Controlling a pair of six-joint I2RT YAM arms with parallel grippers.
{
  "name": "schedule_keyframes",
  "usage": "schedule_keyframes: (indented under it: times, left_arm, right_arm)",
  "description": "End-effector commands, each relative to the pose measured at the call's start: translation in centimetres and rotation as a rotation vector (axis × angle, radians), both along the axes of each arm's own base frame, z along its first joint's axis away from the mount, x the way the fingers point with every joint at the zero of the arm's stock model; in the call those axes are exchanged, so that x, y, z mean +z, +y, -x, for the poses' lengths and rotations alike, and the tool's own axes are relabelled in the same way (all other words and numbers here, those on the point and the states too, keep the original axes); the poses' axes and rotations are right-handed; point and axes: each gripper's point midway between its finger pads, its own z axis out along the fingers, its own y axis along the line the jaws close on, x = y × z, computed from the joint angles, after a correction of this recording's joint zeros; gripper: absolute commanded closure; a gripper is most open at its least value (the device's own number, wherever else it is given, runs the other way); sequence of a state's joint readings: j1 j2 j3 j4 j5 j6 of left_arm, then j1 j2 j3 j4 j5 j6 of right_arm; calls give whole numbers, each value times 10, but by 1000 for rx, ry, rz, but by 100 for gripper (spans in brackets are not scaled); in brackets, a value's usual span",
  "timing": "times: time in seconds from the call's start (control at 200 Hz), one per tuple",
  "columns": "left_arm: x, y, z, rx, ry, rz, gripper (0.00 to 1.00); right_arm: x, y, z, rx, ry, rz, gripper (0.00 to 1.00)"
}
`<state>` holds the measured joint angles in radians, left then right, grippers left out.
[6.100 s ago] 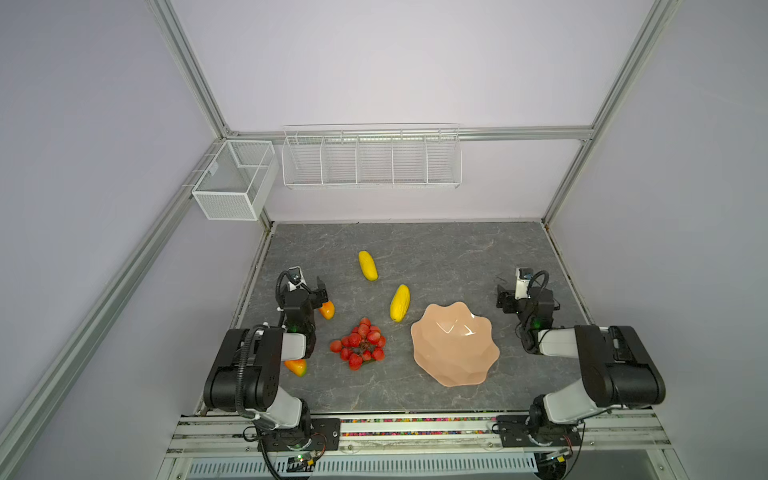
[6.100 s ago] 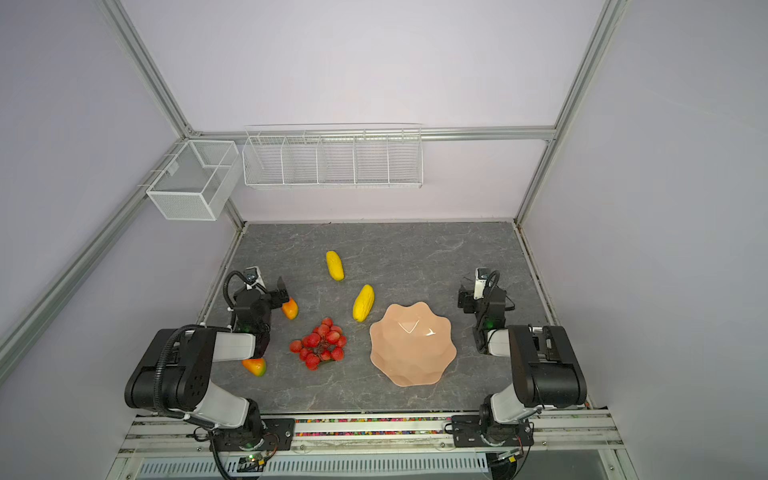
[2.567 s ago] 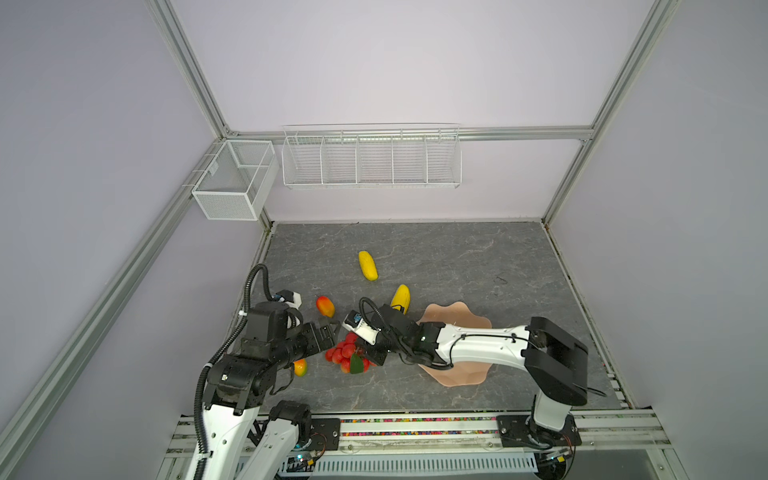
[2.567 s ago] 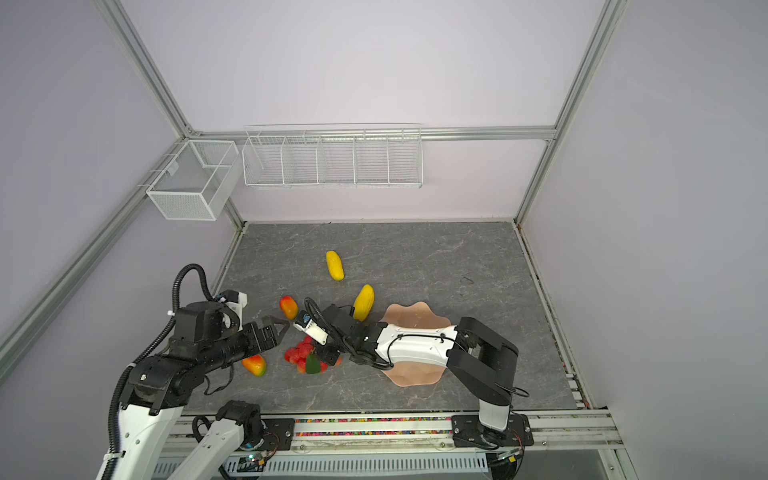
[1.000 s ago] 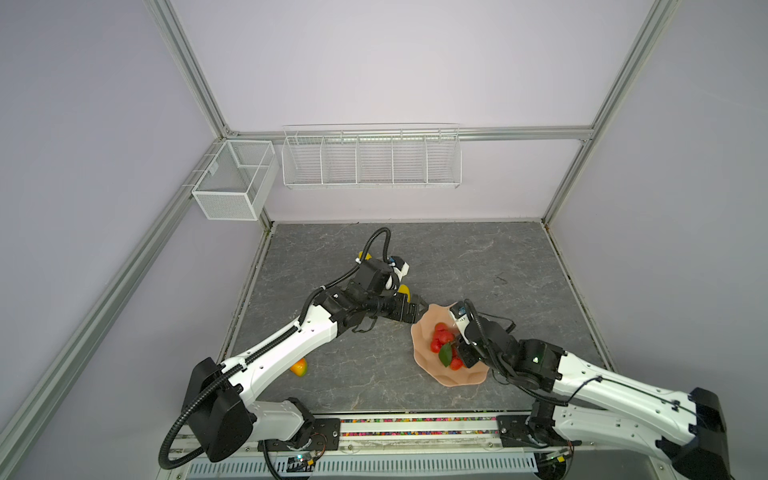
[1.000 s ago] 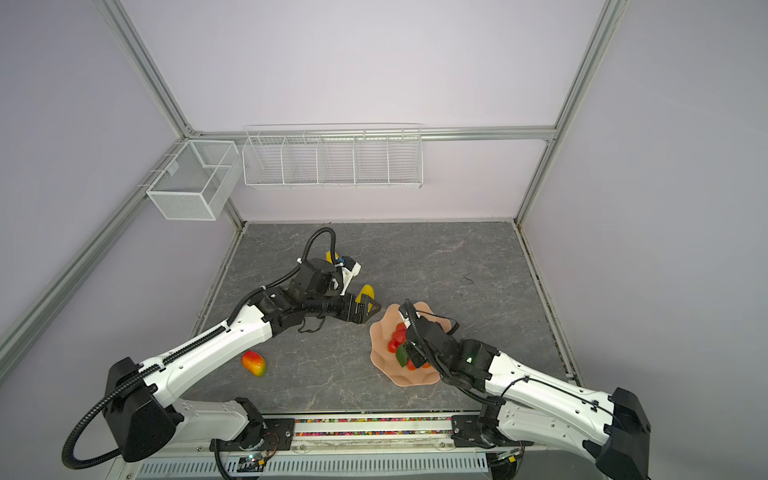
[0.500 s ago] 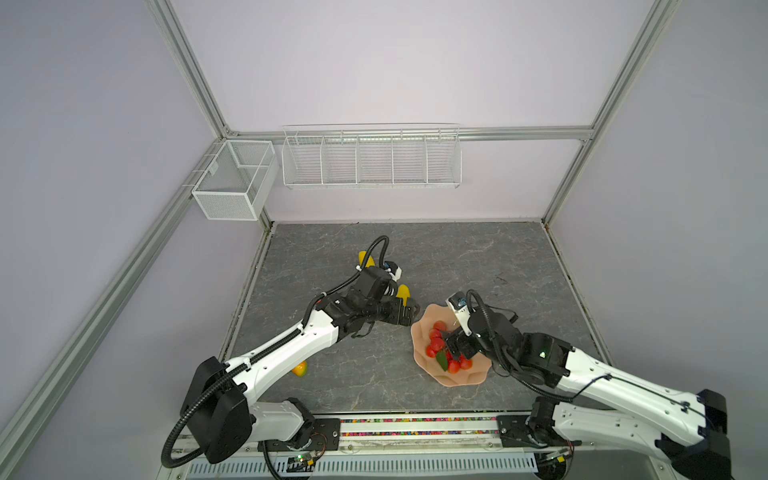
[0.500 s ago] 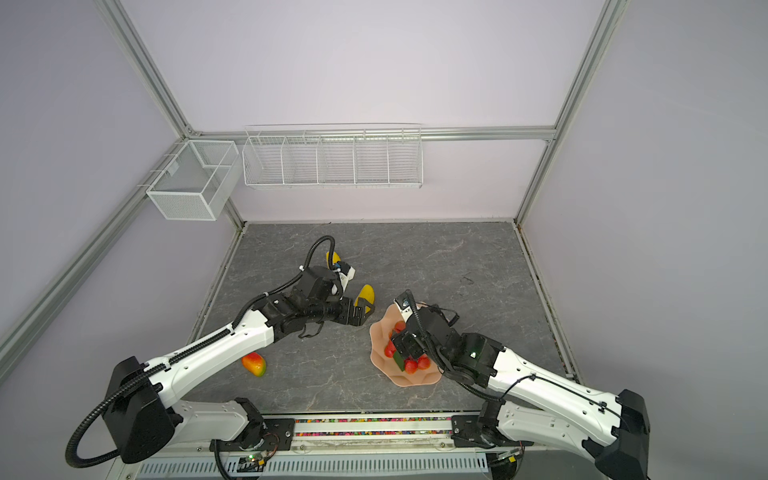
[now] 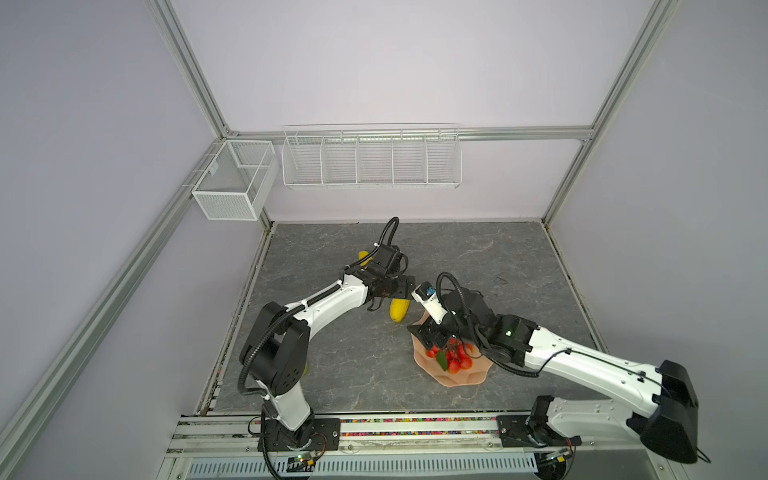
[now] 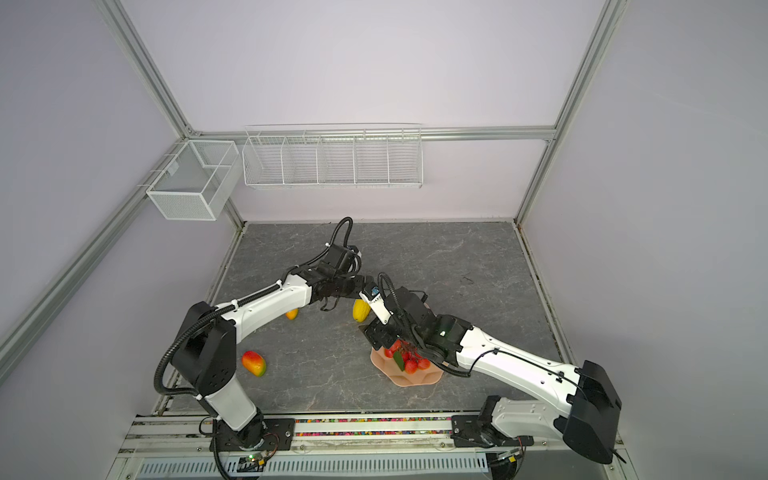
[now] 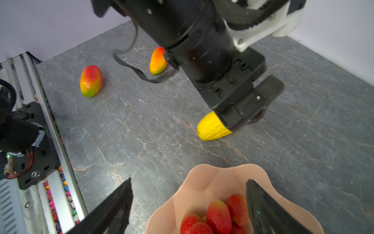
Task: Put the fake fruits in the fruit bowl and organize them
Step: 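Open the right gripper over the bowl while the left gripper reaches the nearer yellow papaya, then grasp the nearer yellow papaya with the left gripper and lift it toward the bowl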
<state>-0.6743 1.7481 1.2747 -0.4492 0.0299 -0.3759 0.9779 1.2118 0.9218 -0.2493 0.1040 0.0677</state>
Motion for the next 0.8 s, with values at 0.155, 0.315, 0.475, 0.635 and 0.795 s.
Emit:
schedule_keyframes:
  times: [0.155,0.315,0.475,0.635,0.795]
  left_arm:
    - [-20,-10,-21,15,-4,-31,10]
    - [-32,-14,-25,10,8,-44,12]
    - [-37,-17,-27,0,14,-45,13]
    - [-42,-21,-29,-12,26,-45,13]
    - [-49,-16,-29,5,55,-96,15]
  right_arm:
    - [10,-4,-5,33,18,-72,12]
    - [2,-7,-5,30,50,-68,12]
    - [2,-5,-7,23,48,-79,12]
    - [1,-7,-7,16,48,-73,12]
    - [-9,-13,-4,5,61,-61,12]
